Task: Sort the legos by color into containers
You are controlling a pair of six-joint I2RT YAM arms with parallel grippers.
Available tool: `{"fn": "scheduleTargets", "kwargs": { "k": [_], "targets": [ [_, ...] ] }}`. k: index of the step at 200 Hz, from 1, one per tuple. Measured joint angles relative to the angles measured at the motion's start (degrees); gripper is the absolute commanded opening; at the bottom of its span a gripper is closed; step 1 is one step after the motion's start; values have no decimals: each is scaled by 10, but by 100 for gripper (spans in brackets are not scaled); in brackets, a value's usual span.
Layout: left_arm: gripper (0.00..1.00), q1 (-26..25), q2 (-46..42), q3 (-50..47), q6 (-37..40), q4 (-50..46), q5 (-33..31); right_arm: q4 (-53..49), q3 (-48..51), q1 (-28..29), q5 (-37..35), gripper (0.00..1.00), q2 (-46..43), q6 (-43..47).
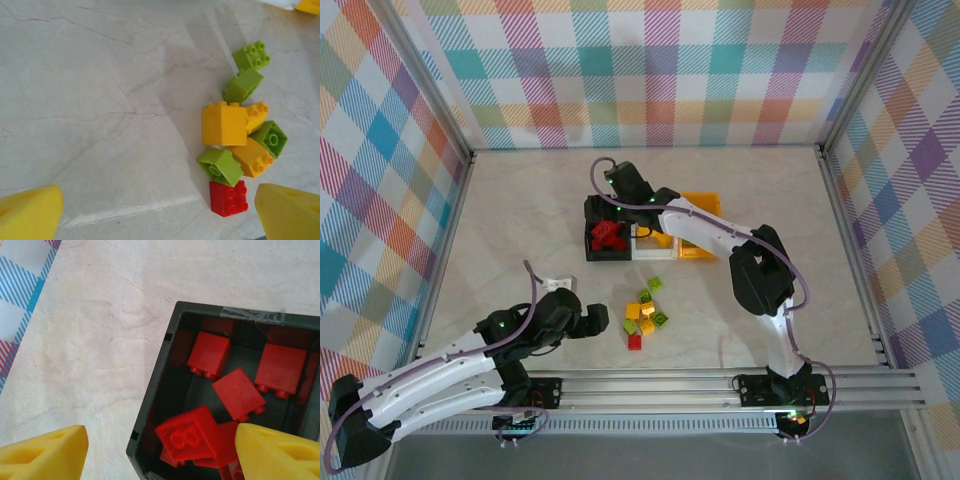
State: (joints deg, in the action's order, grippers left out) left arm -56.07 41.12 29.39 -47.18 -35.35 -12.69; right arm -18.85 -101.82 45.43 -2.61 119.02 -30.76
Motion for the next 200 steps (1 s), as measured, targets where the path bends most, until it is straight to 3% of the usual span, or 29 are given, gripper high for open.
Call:
{"fn": "scheduleTargets", "kwargs": {
  "k": [29, 59, 94, 149, 200],
  "targets": [
    [98, -56, 48, 0, -11, 33, -12, 18, 74, 0, -14, 81, -69, 0],
    [97, -130, 139, 9, -21, 71, -33, 41, 213, 0, -33, 82, -209, -2],
    [86, -210, 293, 68, -21, 108, -58, 68, 329, 0, -45, 83, -330, -7],
    [65, -224, 441, 103, -17, 150, -74, 72, 433, 0, -62, 83, -420, -16],
    [44, -226, 472, 117, -14, 144, -110, 73, 463, 0, -70, 83, -482, -15]
  ]
}}
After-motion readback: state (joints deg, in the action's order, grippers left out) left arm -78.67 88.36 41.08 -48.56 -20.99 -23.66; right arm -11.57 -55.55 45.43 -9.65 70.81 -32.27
